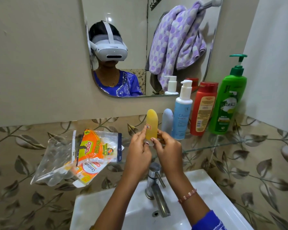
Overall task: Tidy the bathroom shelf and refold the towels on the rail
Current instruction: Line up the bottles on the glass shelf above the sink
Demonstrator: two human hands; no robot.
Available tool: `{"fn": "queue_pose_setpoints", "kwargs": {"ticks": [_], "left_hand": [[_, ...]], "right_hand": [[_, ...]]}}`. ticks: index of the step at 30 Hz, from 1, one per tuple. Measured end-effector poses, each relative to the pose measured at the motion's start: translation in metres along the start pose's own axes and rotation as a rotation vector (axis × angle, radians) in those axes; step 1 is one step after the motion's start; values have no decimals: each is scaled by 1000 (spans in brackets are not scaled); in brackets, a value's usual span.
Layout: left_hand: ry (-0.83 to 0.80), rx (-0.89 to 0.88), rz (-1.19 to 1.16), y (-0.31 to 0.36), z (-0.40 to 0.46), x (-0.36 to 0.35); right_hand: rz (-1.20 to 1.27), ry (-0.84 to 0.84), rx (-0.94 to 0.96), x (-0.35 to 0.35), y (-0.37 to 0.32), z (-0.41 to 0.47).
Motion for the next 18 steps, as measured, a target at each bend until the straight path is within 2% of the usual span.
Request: {"fn": "queue_pose_setpoints", "kwargs": {"ticks": [10, 18], "left_hand": [[-24, 86, -74, -1, 1, 2], [3, 119, -121, -1, -2, 1]], "right_hand": [[23, 37, -61, -3, 8, 1], [98, 88, -26, 2, 8, -5]]}}
Point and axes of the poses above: each hand's wrist, its own z-axis towards the middle knuckle, its own x-axis out of the back of the hand, y = z × x, the point moved 3 cm from there along z, towards the middle knuckle, and after that the axes turned 8 degrees about z, right-handed, at the moved point
